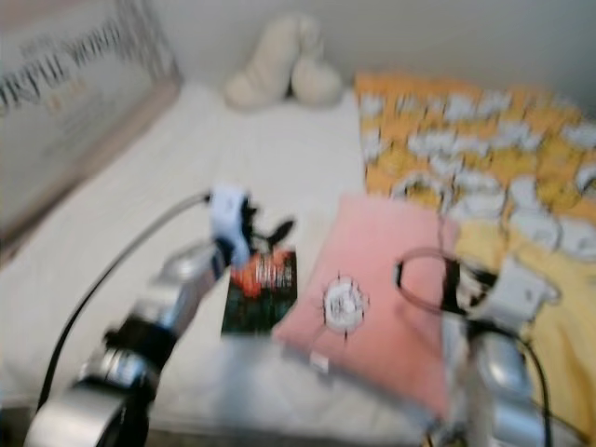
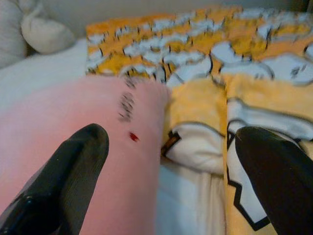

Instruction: Clean up the room

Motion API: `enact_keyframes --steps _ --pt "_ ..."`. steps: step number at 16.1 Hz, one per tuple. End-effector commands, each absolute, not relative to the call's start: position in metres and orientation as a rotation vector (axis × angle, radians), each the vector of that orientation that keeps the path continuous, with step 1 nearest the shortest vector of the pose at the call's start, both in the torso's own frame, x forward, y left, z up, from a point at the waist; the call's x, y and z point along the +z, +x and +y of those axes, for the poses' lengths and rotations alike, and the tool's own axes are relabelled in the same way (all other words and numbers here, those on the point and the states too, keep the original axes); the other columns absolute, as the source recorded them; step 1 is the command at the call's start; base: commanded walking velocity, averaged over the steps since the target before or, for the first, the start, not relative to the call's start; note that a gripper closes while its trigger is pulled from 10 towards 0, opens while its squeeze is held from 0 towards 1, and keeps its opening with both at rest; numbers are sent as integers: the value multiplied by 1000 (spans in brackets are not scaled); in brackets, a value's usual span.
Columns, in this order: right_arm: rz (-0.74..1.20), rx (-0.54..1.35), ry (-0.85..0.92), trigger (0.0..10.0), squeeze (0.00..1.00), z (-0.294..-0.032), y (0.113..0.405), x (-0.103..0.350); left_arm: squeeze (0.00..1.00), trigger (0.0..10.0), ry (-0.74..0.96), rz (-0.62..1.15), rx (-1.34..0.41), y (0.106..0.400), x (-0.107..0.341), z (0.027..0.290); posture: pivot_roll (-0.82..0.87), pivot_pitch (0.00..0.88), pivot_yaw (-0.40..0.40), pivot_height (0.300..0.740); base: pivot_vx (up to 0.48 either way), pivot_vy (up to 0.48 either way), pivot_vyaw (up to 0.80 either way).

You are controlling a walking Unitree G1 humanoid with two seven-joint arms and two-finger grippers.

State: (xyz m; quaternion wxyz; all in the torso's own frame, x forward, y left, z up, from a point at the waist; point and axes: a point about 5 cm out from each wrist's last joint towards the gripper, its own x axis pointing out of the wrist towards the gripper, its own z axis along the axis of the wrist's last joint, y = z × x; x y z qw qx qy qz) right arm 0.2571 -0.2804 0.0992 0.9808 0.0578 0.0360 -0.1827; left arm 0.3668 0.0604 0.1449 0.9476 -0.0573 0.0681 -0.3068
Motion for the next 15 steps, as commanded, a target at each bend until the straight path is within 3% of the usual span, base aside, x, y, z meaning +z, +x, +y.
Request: enact_keyframes --steps 1,4,6,9,12,15 --pt "-5 -374 26 10000 0 -286 251 114 0 10000 -90 39 -595 371 158 73 31 0 65 740 0 0 0" --pt "-31 -371 -53 10000 0 -270 237 113 0 10000 -121 -104 -539 358 162 83 25 0 69 740 0 -151 0" --pt "16 -347 -28 10000 0 -258 236 101 0 10000 -167 -38 -576 348 146 67 32 0 68 740 0 -454 0" --pt "81 -357 10 10000 0 -259 238 90 0 10000 -45 71 -621 347 130 47 36 0 61 740 0 -293 0" --pt "47 -344 -62 10000 0 -260 241 99 0 10000 -50 67 -604 353 132 46 17 0 60 740 0 0 0" --pt "124 -335 67 10000 0 -258 249 84 0 10000 -88 113 -548 366 129 60 5 0 47 740 0 0 0"
